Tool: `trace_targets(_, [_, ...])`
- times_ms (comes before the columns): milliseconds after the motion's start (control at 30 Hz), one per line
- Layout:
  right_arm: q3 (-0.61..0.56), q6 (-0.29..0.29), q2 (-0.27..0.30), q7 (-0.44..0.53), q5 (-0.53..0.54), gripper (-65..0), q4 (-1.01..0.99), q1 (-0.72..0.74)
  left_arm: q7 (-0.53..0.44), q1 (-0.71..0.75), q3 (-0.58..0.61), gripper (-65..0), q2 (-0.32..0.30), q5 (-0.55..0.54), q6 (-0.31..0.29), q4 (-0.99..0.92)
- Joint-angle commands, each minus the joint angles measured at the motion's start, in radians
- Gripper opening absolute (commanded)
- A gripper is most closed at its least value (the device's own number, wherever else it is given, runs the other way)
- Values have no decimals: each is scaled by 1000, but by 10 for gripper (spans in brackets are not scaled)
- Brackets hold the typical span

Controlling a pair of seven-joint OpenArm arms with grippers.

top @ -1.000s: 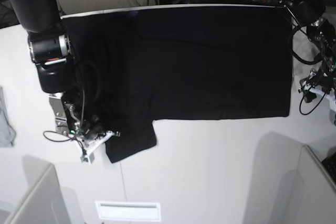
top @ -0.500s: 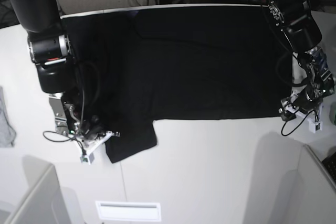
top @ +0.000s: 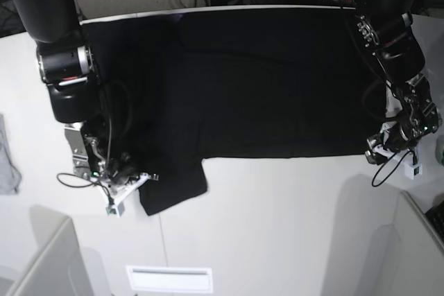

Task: Fold the T-shirt properly
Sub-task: 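Move the left gripper to the hem corner and grasp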

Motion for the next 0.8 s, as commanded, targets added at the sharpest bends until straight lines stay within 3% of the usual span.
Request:
trace_targets(0, [3, 0, 10, 6, 1, -650, 15, 30, -1, -14, 0, -202, -15, -4, -1, 8])
trace_targets(133, [3, 0, 9, 7, 1, -650, 15, 30, -1, -4, 3, -204, -15, -3, -1, 6])
trace_targets(267, [3, 0, 9, 7, 1, -650, 15, 30, -1, -1, 80, -207, -18, -3, 0, 6])
trace_targets(333, [3, 0, 9, 7, 1, -650, 15, 30, -3, -1, 91, -255, -18, -4, 0, 6])
trace_targets(667, [3, 0, 15, 9, 1, -650, 15, 30, -3, 0, 89, -637, -17, -6, 0, 6])
trace_targets(767, [3, 0, 15, 12, 1, -650, 15, 32, -3, -1, 95, -650, -18, -12, 0, 14])
